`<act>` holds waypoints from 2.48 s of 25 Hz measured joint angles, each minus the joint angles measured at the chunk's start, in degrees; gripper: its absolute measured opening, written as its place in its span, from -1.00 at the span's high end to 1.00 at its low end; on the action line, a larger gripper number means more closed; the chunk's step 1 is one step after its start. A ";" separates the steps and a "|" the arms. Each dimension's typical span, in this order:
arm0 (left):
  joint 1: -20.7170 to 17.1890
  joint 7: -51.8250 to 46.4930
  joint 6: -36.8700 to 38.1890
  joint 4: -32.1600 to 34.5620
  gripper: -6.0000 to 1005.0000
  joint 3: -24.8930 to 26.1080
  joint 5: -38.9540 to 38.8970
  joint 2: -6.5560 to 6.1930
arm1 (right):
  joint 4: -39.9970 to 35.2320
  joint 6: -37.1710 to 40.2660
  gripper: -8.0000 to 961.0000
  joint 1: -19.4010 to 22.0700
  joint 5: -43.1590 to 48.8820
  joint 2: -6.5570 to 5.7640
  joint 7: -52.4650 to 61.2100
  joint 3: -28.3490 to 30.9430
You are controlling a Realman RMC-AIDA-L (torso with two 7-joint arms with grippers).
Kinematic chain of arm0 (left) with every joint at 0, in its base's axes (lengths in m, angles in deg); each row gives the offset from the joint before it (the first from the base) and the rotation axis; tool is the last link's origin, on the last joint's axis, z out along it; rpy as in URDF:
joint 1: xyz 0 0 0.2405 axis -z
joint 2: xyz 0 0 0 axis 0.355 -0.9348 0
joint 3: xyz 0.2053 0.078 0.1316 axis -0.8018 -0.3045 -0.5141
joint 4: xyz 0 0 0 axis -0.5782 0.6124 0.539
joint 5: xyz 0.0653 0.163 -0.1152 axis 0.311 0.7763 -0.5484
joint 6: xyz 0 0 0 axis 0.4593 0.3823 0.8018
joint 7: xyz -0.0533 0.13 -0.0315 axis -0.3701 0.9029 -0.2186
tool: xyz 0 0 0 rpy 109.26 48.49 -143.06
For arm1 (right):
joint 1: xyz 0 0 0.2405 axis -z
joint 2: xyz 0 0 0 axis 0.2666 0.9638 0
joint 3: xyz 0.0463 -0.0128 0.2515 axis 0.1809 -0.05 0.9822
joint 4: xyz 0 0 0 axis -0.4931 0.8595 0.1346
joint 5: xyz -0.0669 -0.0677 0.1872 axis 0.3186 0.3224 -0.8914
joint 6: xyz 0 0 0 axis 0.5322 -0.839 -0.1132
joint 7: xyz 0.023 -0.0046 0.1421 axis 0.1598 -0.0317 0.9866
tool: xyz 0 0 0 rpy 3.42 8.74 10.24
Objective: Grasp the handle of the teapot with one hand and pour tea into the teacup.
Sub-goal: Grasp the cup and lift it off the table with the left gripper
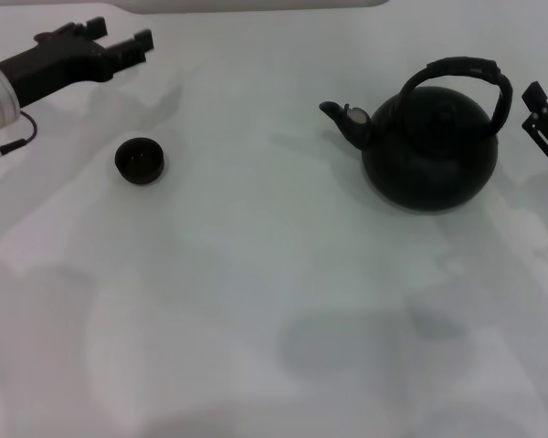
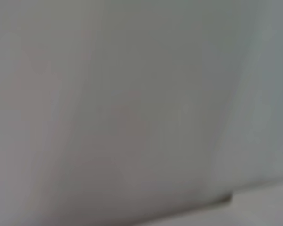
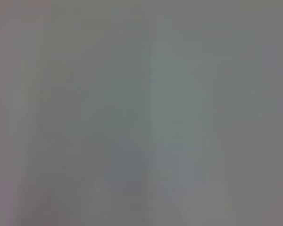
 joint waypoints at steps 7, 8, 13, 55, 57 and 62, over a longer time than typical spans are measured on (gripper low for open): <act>7.81 -7.74 1.39 -6.99 -0.67 -0.09 17.61 0.01 | -0.05 -0.22 -0.84 -1.04 0.00 -0.06 0.15 0.00; 8.80 -8.88 1.74 -7.85 -0.67 -0.09 19.99 0.02 | -0.06 -0.34 -0.84 -1.20 0.00 -0.06 0.17 0.00; 13.31 -13.78 4.89 -11.12 -0.66 -0.11 29.66 0.03 | -0.18 -2.04 -0.84 -1.66 0.00 -0.08 -0.02 0.00; 15.52 -21.43 2.20 -9.06 -0.67 -0.19 47.18 0.54 | -0.14 -2.88 -0.84 -2.77 0.01 -0.12 -0.08 -0.05; 15.38 -21.45 2.18 -9.04 -0.67 -0.19 47.26 0.54 | -0.14 -2.87 -0.84 -2.72 0.01 -0.11 -0.08 -0.10; 15.36 -21.53 2.14 -8.40 -0.67 -0.19 47.89 0.53 | -0.19 -2.87 -0.84 -2.72 0.04 -0.09 -0.08 -0.13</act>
